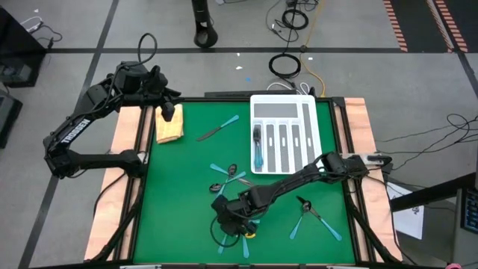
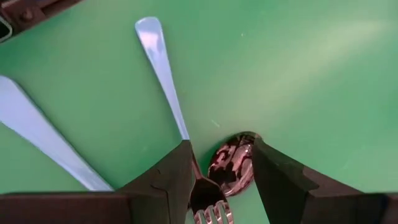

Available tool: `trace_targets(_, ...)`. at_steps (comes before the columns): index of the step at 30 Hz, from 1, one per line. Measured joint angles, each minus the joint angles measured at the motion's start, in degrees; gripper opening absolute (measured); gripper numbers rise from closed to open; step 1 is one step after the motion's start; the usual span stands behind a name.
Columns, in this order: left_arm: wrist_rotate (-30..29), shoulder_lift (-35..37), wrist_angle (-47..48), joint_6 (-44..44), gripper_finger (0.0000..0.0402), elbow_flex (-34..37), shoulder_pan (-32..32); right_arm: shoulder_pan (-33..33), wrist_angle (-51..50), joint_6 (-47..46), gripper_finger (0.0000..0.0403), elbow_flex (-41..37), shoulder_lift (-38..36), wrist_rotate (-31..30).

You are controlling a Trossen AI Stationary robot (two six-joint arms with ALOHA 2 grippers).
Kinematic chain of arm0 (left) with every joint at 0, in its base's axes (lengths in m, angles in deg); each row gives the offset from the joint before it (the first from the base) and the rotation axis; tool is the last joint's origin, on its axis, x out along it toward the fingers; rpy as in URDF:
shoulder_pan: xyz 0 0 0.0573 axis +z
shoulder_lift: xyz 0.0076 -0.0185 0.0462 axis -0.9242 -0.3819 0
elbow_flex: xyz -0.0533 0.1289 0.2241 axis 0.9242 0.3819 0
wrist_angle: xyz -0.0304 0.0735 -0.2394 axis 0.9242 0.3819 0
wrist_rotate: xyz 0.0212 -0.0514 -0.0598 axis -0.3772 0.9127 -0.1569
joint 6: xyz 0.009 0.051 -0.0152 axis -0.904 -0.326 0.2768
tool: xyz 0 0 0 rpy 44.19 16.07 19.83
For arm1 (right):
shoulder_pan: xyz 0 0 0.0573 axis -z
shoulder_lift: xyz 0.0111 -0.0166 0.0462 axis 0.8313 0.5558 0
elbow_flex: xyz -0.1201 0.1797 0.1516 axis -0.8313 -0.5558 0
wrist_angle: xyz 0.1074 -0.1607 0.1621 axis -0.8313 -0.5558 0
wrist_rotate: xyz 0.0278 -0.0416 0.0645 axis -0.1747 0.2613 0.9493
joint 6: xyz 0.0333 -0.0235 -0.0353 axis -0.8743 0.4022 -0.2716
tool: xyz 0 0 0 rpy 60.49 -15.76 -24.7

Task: Sort silverware
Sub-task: Put the blue fork into the silverware organizer

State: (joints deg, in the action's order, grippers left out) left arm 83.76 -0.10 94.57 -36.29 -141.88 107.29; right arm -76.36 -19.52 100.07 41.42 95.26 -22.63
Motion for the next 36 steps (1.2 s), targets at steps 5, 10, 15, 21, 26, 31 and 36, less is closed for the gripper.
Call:
trace_targets(5, 0.0, 0.0, 0.1, 0.0, 0.0121, 0.0, 0.0, -0.4, -0.5, 2.3, 0.0155, 0.0, 0.7, 0.4)
trace_targets(10, 0.0, 0.0, 0.3, 0.0, 0.0121, 0.0, 0.0, -0.6, -0.3, 2.3, 0.0155, 0.0, 1.1, 1.2)
trace_targets(15, 0.0, 0.0, 0.3, 0.0, 0.0121, 0.0, 0.0, -0.5, 0.3, 2.3, 0.0139, 0.0, 2.9, 1.4)
trace_targets(21, -0.2, 0.0, 0.9, -0.2, 0.0121, 0.0, 0.0, -0.5, 0.7, 2.3, 0.0108, 0.2, 4.4, 1.4)
trace_targets(26, -0.3, 0.0, 2.0, 0.0, 0.0121, 0.0, 0.0, -0.7, 0.3, 2.4, 0.0024, 0.2, 4.3, 0.7)
trace_targets(31, -0.4, 0.0, 2.3, 1.0, 0.0121, 0.0, 0.0, -0.6, 0.2, 0.5, 0.0008, 0.2, 4.3, 0.1)
trace_targets(36, -0.4, 0.0, 2.7, 2.5, 0.0121, 0.0, 0.0, -0.6, -2.5, -6.0, 0.0002, 3.0, 4.3, -0.4)
